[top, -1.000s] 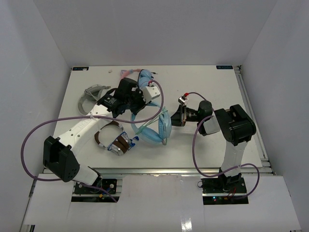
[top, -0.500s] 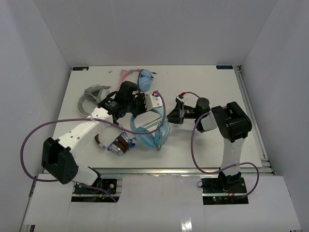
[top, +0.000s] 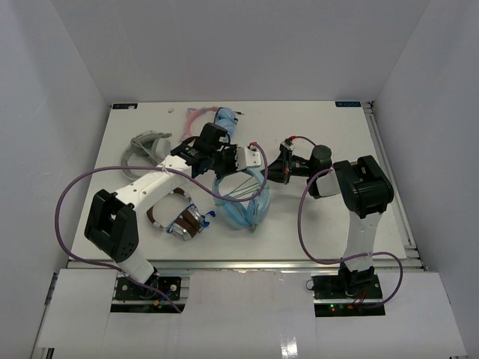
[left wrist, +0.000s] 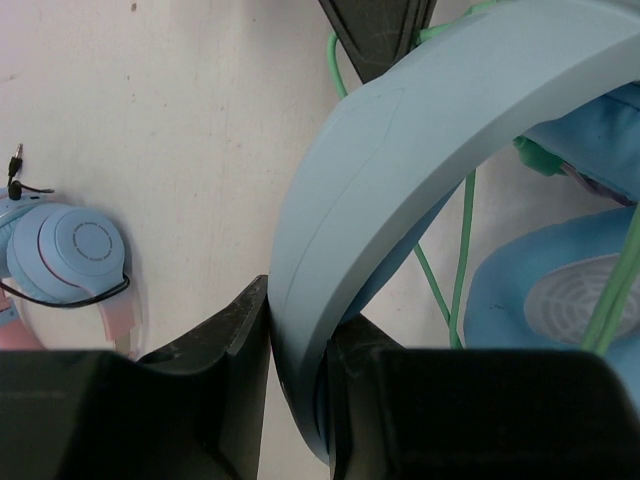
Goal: Wrap the headphones
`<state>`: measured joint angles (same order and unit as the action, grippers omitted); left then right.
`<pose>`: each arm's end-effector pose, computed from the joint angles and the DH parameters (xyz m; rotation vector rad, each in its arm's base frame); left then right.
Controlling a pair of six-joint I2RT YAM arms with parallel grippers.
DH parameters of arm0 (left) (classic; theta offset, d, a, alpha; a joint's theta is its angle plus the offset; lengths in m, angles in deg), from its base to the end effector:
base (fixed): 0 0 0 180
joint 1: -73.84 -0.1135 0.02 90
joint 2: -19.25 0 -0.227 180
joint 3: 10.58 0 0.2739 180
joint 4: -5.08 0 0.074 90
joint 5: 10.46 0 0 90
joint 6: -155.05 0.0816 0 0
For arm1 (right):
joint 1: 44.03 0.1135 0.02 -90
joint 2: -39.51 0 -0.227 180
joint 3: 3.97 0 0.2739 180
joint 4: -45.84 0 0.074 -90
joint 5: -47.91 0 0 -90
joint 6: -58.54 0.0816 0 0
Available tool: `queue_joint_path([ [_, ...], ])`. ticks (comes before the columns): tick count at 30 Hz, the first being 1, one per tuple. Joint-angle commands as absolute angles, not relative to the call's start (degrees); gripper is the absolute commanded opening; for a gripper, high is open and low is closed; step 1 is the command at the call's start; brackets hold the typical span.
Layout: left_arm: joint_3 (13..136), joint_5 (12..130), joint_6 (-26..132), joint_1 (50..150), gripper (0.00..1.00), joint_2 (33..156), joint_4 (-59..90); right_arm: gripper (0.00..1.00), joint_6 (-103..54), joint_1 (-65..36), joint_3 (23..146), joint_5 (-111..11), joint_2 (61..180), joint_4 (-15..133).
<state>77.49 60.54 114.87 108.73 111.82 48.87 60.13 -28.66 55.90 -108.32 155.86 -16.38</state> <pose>0.3160 -0.2528 0.2059 1.7060 1.6473 -0.2756 0.3450 0.1723 0.0993 0.0839 2.0762 2.1516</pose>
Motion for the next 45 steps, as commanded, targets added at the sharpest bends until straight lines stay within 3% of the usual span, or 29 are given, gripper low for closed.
queue_joint_path([
  [1,77.3,55.4,116.8,108.6,0.0,109.7,54.0,0.08,61.5,-30.2,58.1,-106.9,154.3,-49.6],
  [14,86.0,62.4,113.2,108.6,0.0,122.5,56.1,0.08,63.3,-32.1,54.8,-101.2,158.6,-49.6],
  [20,92.6,63.9,111.4,108.6,0.0,131.0,57.2,0.08,65.4,-33.6,57.5,-99.5,163.3,-49.6],
  [30,92.7,65.4,110.7,107.7,0.0,134.7,52.7,0.08,68.4,-35.0,62.6,-96.8,170.7,-49.6],
  [35,91.1,66.8,110.4,107.7,0.09,135.0,50.7,0.08,69.5,-35.7,64.6,-95.6,172.5,-49.6],
  [40,90.1,67.0,109.0,107.6,0.13,135.3,47.2,0.17,69.7,-35.9,65.7,-95.4,174.8,-49.6],
  [45,89.6,66.5,108.8,107.6,0.08,135.5,46.3,0.23,68.4,-36.0,64.8,-94.5,174.6,-49.6],
])
